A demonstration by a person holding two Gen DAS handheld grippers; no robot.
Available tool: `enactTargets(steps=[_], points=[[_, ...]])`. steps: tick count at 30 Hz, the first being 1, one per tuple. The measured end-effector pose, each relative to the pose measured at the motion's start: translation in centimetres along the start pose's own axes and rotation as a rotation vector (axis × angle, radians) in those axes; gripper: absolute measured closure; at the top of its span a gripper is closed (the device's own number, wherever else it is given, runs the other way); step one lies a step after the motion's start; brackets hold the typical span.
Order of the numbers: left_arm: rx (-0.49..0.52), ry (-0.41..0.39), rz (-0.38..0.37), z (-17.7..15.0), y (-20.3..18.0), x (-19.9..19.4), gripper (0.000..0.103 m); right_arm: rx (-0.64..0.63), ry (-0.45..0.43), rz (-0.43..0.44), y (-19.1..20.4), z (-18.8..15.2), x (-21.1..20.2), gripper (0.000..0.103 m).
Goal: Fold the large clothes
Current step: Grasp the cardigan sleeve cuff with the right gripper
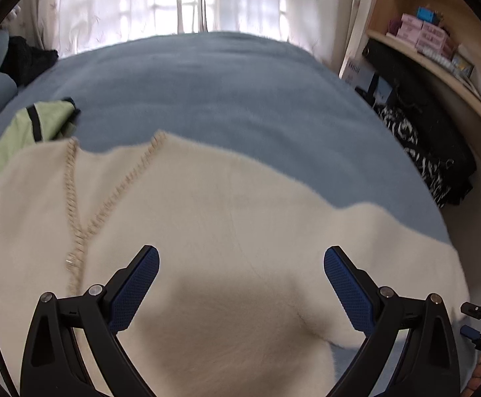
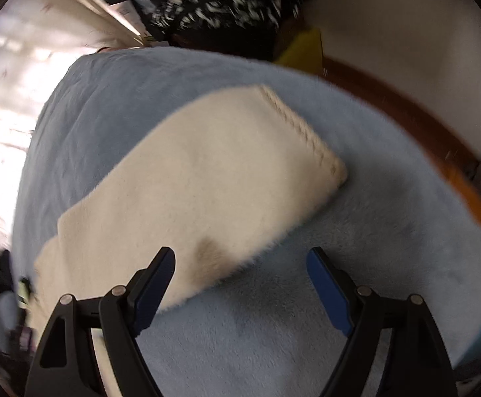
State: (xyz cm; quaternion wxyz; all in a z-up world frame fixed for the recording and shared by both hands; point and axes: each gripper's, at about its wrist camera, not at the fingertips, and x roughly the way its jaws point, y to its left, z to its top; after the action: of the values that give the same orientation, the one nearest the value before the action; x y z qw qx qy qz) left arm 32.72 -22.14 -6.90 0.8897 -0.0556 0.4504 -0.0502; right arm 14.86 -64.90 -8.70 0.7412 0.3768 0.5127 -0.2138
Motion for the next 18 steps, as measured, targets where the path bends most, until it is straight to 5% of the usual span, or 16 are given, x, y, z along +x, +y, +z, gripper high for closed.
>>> enactTargets(steps=[9,11,13,14,18], points=[[0.05,0.087,0.014,-2.2,-1.7,4.0,0.004,0.06,-0.075,0.015,1.0,1.1,2.3,0.021],[0.059,0.082,-0.006,-2.2,-1.7,3.4,0.014,0.044,-0.1,-0.029,2.0,1.1,2.4,0.034],[0.078,0.069,-0.026,-2.1,-1.7,2.3,0.015,0.003,-0.122,-0.079,3.1,1.2,2.4,0.078],[0.088,0.059,-0.027,-2.0,-1.6,1.6,0.015,-0.015,-0.134,-0.056,3.5,1.2,2.0,0.089],[0.127,0.015,-0.032,-1.9,-0.3,-1.7,0.015,-0.153,-0.287,-0.008,7.5,-0.7,-1.9,0.093]])
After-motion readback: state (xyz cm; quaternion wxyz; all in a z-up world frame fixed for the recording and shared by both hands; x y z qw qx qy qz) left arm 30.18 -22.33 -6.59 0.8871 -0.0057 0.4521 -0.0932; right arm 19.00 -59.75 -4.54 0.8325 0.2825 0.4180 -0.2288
